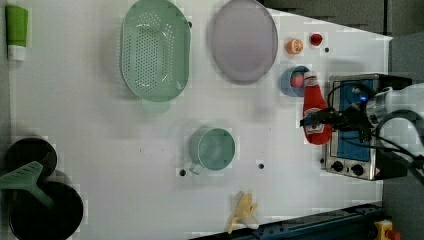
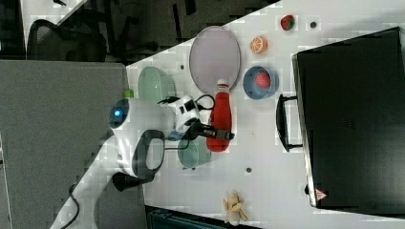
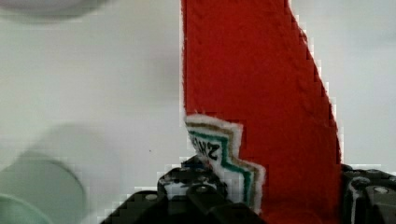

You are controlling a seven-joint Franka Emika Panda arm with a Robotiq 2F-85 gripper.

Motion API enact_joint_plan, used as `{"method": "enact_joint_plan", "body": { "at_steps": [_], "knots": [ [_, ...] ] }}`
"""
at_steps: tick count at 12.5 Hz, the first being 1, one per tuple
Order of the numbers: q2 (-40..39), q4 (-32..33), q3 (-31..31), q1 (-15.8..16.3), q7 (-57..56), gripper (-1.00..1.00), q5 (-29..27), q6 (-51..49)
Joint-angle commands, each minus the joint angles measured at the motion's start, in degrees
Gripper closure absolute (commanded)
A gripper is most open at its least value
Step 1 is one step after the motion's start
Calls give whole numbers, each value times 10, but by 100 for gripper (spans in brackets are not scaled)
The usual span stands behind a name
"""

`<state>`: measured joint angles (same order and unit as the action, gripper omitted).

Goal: Pick ketchup from plate and place it on table.

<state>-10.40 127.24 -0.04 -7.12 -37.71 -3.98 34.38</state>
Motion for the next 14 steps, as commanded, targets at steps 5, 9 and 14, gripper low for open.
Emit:
{"method": "enact_joint_plan", "body": {
  "at_steps": [5,9,14],
  "knots": [
    [-62,8,-4,-2,23,-19,-1,91],
    [-60,6,-6,-1,23,-67,-1,116],
    [4,-39,-13,2,43,-100,-1,57]
  ]
}}
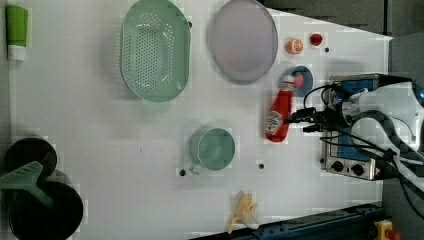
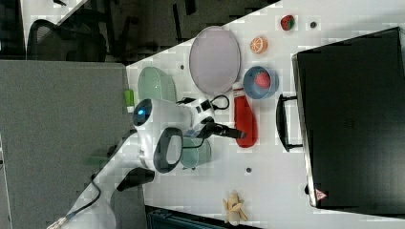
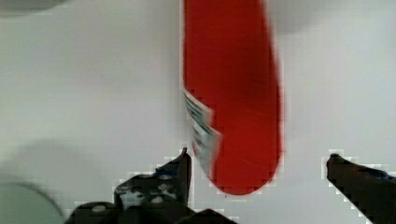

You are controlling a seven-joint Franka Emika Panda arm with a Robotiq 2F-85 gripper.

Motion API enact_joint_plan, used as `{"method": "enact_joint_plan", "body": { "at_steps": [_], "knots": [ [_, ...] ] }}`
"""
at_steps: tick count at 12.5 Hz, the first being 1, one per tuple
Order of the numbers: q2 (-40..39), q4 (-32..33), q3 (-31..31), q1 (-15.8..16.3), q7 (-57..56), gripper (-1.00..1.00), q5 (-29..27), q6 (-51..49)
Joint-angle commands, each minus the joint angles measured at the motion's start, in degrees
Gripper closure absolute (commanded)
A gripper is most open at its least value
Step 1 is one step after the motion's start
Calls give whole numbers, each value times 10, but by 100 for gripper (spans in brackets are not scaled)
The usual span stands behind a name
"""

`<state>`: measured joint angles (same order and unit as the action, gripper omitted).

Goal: Pick ketchup from plate and place it on table.

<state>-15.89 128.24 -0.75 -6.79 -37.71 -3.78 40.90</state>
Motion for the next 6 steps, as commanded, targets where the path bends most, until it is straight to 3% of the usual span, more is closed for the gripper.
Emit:
{"method": "enact_joint_plan", "body": {
  "at_steps": [1,6],
  "knots": [
    [79,-69,-8,0,64,-100,-3,-27],
    [158,-197,-13,3,280,-100,7,-216]
  ]
}}
